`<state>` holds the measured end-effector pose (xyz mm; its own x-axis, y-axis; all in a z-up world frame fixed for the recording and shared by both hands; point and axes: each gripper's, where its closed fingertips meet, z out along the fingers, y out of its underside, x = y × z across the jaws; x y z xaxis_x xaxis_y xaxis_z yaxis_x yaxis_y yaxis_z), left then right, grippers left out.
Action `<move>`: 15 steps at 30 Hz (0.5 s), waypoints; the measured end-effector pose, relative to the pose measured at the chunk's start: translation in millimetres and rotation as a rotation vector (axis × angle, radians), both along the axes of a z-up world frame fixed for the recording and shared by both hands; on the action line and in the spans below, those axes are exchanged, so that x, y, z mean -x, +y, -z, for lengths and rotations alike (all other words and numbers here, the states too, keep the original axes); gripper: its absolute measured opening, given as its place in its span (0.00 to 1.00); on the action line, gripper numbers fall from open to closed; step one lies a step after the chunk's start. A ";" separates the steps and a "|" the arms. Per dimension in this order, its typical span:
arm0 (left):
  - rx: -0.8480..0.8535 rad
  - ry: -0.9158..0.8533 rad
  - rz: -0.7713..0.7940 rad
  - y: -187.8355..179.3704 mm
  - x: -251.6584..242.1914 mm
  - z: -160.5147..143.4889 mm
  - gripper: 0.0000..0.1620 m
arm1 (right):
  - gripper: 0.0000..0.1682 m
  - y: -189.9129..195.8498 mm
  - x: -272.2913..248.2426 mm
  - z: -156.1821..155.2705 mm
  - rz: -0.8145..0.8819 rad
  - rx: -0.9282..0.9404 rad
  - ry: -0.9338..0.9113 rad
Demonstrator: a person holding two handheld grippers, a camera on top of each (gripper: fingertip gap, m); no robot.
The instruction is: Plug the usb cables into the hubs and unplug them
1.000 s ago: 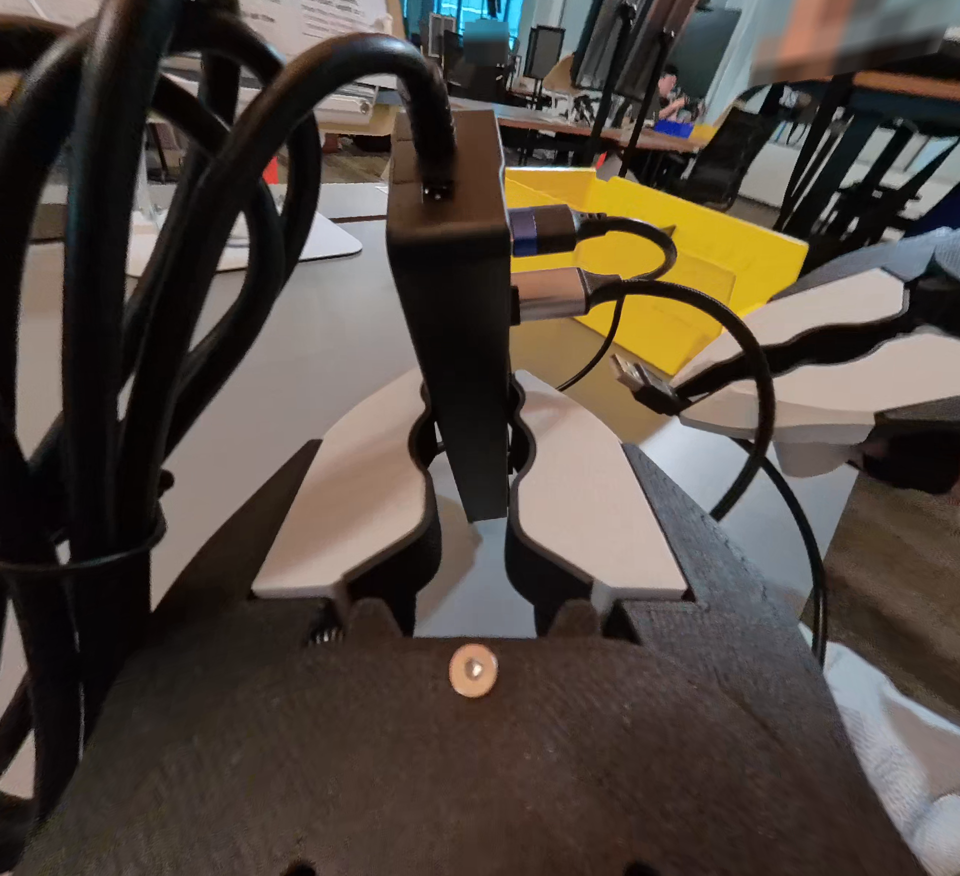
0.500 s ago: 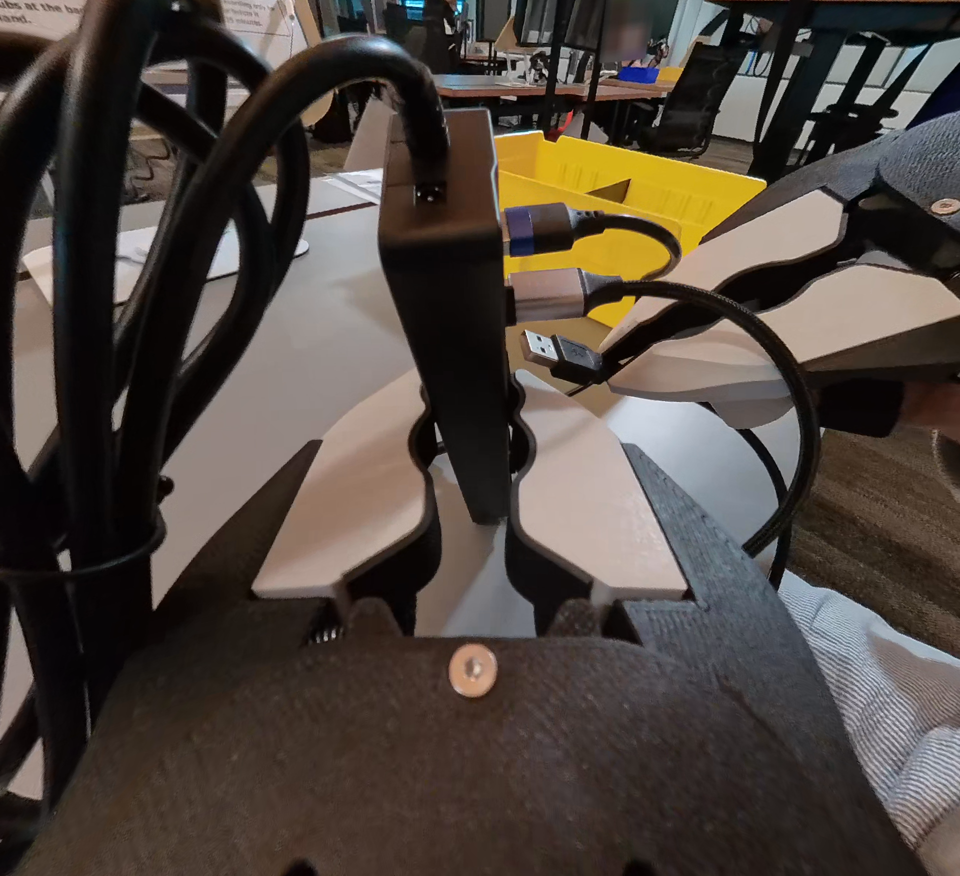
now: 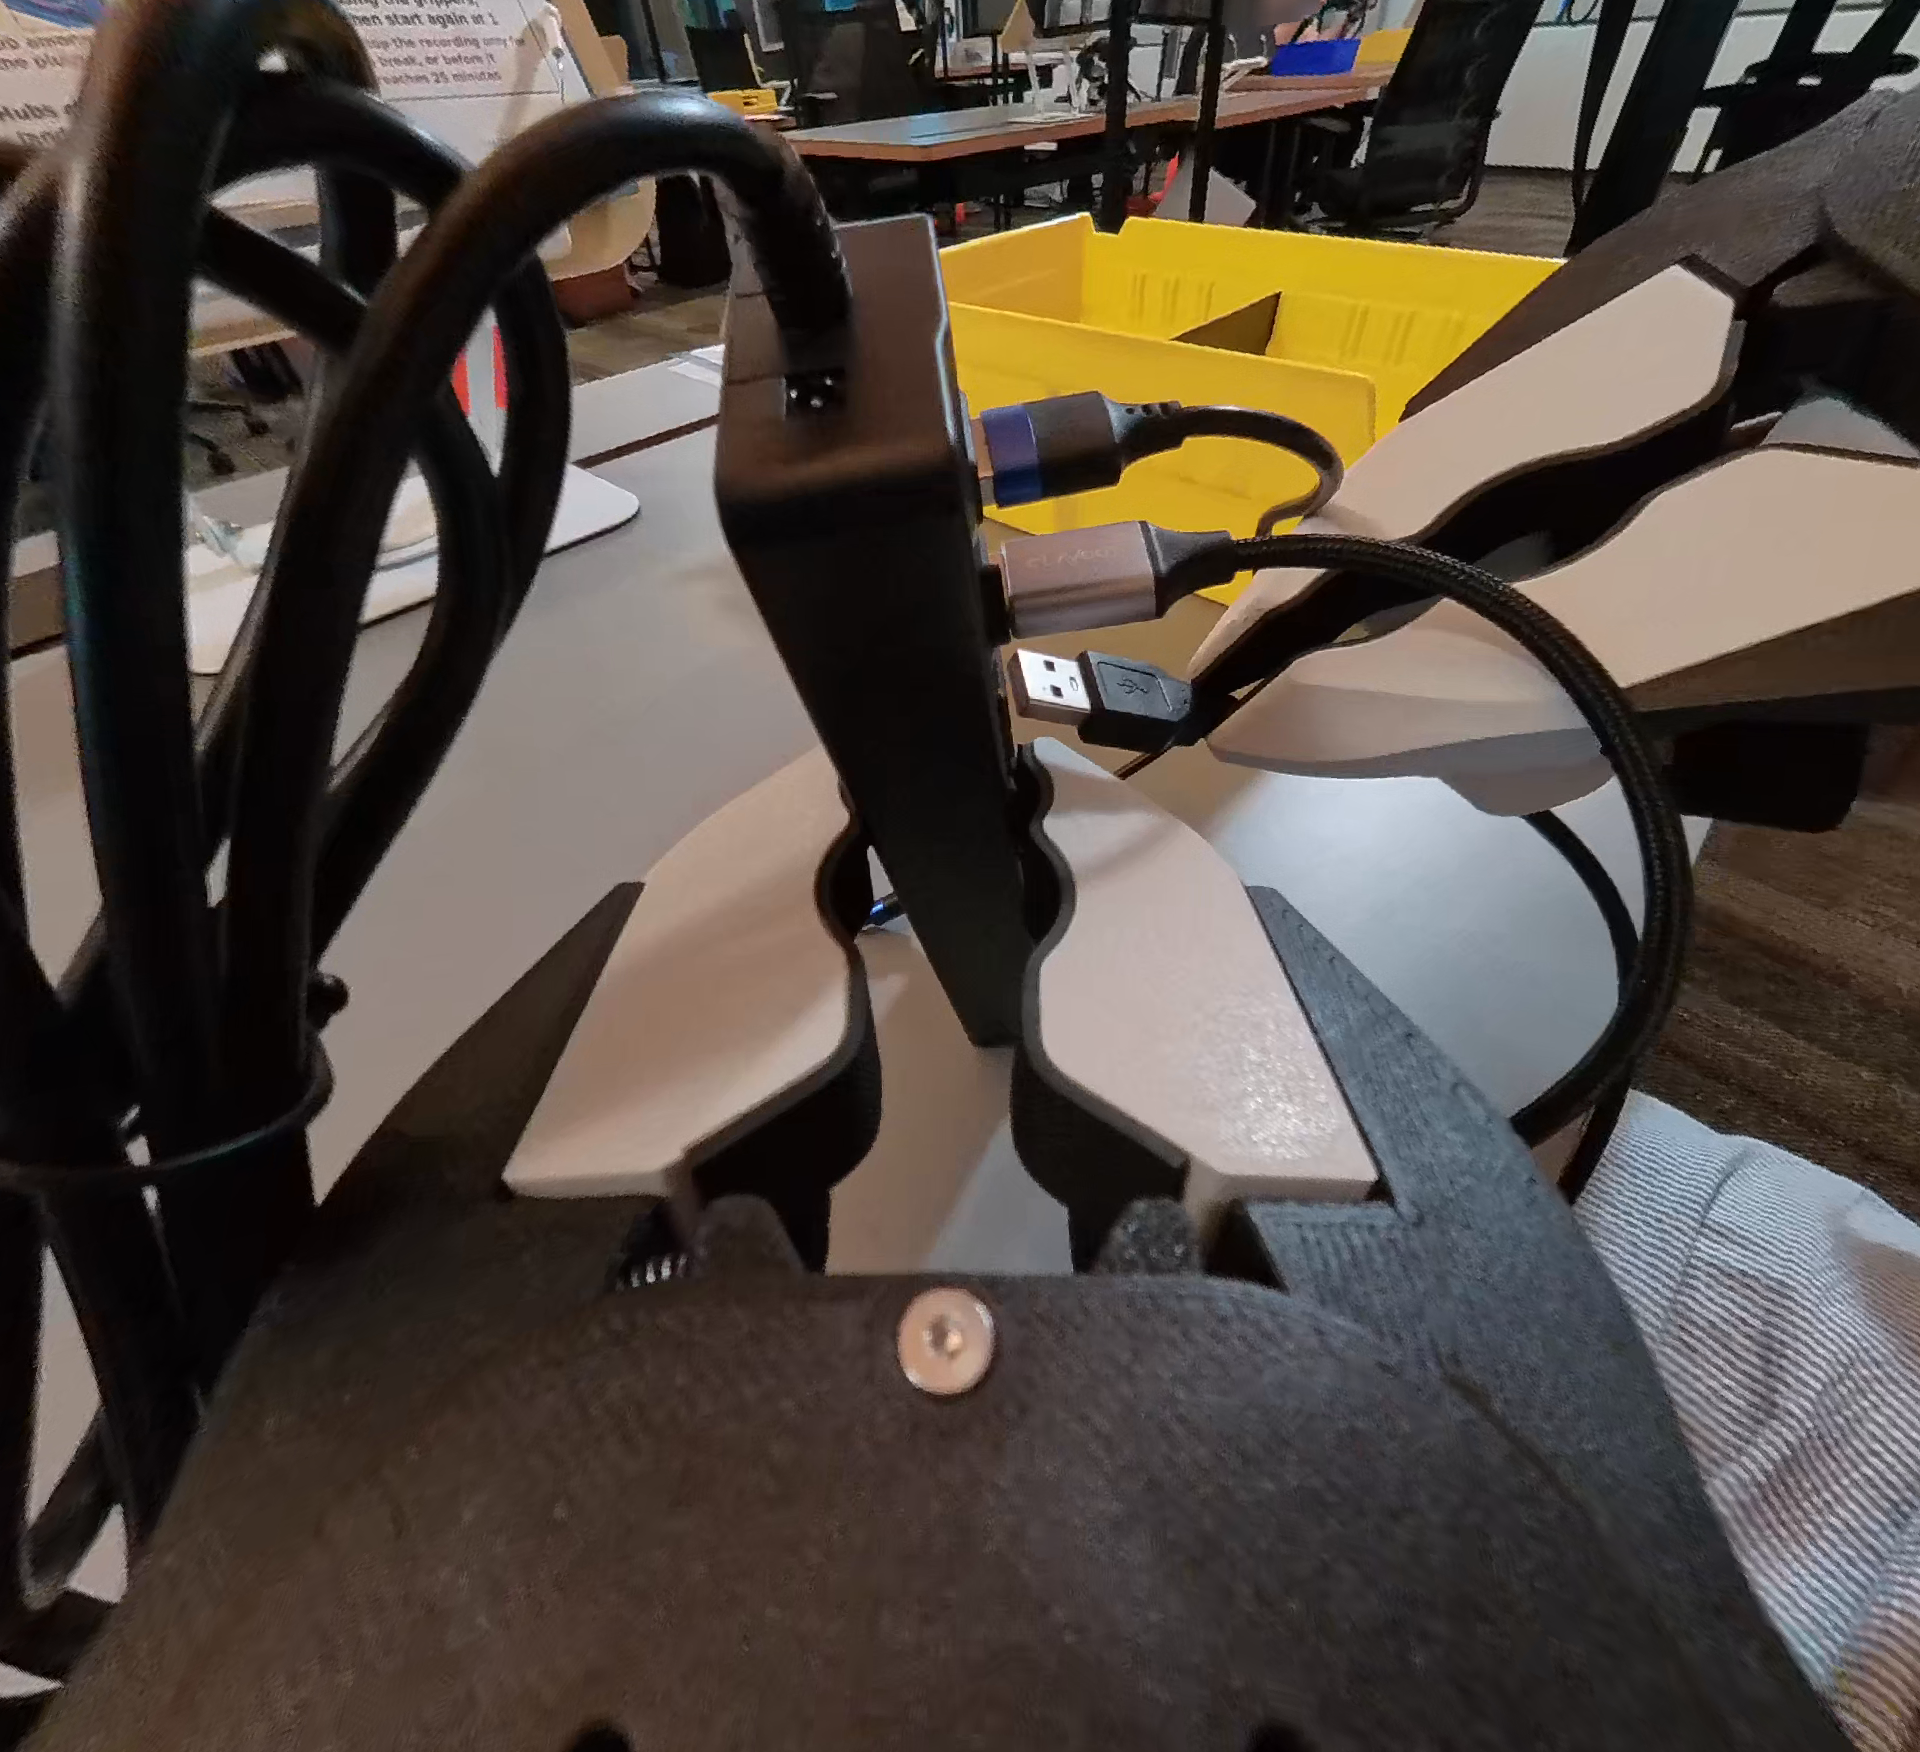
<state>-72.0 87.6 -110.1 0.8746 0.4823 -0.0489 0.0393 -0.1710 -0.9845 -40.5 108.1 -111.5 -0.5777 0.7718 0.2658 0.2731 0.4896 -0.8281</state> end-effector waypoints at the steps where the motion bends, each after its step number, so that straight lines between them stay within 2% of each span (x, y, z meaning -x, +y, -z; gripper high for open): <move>1: -0.005 -0.006 0.002 -0.3 0.0 -0.2 0.15 | 0.05 -0.7 0.2 -0.2 -0.001 0.003 0.002; 12: -0.177 -0.242 0.087 4.0 -5.4 -2.4 0.14 | 0.05 1.6 1.4 -0.4 0.014 -0.010 0.025; 15: -0.247 -0.364 0.114 5.3 -5.9 -0.5 0.14 | 0.05 1.8 1.8 0.1 0.019 -0.015 0.028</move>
